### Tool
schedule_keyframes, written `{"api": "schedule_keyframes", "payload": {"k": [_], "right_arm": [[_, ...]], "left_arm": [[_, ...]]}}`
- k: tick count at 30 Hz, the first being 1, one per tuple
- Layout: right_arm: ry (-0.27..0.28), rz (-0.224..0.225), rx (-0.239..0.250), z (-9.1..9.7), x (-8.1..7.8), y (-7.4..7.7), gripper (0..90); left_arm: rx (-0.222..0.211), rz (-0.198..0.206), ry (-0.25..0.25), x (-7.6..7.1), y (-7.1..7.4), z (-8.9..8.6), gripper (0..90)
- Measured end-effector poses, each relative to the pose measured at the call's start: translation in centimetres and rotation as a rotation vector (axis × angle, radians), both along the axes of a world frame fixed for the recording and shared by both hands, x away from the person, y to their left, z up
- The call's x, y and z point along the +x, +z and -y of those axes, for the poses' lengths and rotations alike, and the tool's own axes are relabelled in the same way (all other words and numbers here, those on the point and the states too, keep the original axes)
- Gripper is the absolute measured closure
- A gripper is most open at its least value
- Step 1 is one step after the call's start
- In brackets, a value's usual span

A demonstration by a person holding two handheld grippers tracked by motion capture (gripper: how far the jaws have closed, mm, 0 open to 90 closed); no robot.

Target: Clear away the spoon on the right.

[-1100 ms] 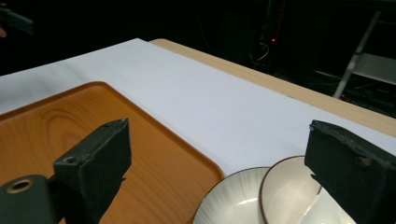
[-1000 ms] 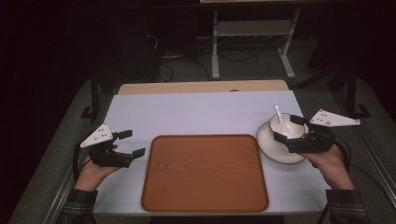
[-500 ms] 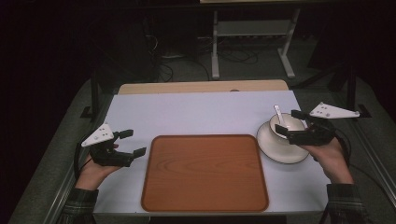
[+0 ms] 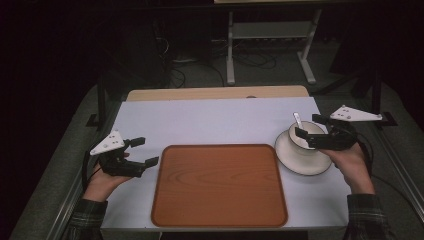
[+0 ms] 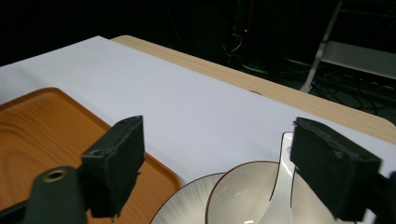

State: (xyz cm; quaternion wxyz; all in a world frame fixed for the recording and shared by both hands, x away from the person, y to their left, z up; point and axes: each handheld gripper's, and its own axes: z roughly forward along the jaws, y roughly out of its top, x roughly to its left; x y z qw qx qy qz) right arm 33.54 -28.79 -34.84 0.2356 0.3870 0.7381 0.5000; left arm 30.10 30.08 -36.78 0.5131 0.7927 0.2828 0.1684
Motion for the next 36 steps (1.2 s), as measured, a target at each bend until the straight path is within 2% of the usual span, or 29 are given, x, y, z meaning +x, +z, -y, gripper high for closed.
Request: {"api": "schedule_keyframes", "payload": {"k": [8, 11, 12, 15, 18, 19, 20, 21, 22, 24, 26, 28, 36], "right_arm": [[-0.031, -0.018, -0.008, 0.2, 1.5, -0.3, 29.1], [-0.051, -0.025, -0.028, 0.2, 2.0, -0.6, 35.2], [-0.063, -0.022, -0.04, 0.1, 2.3, -0.7, 41.6], [-0.071, -0.028, -0.049, 0.1, 2.6, -0.8, 46.2], [-0.088, -0.044, -0.056, 0.0, 3.3, -1.0, 58.3], [-0.088, -0.044, -0.056, 0.0, 3.3, -1.0, 58.3], [-0.092, -0.057, -0.065, -0.1, 3.7, -1.3, 65.3], [-0.092, -0.057, -0.065, -0.1, 3.7, -1.3, 65.3], [-0.098, -0.067, -0.075, -0.1, 4.1, -1.5, 72.5], [-0.098, -0.071, -0.077, -0.1, 4.2, -1.6, 75.6], [-0.103, -0.082, -0.087, -0.2, 4.7, -2.0, 86.3], [-0.109, -0.09, -0.088, -0.2, 5.0, -2.2, 89.6], [-0.111, -0.112, -0.083, -0.5, 6.2, -2.7, 89.7]], "left_arm": [[0.001, -0.001, 0.001, 0.0, 0.0, 0.0, 12.0], [0.001, 0.0, 0.002, 0.0, 0.0, 0.0, 12.0], [0.001, 0.0, 0.003, 0.0, 0.0, -0.1, 12.0], [0.0, 0.0, 0.004, 0.0, 0.0, -0.1, 12.0], [0.002, 0.0, 0.003, -0.1, 0.0, 0.0, 12.0], [0.004, 0.0, 0.003, -0.1, 0.0, 0.0, 12.0], [0.001, -0.001, 0.006, -0.2, 0.0, 0.0, 12.0], [0.001, -0.001, 0.006, -0.2, 0.0, 0.0, 12.0], [0.002, -0.002, 0.007, -0.3, -0.1, -0.1, 12.0], [0.002, -0.001, 0.009, -0.4, 0.0, -0.1, 12.0], [0.005, 0.0, 0.009, -0.5, 0.0, -0.1, 12.0], [0.004, 0.0, 0.01, -0.5, 0.0, -0.1, 12.0], [0.002, -0.003, 0.011, -0.6, -0.1, -0.2, 12.0]]}}
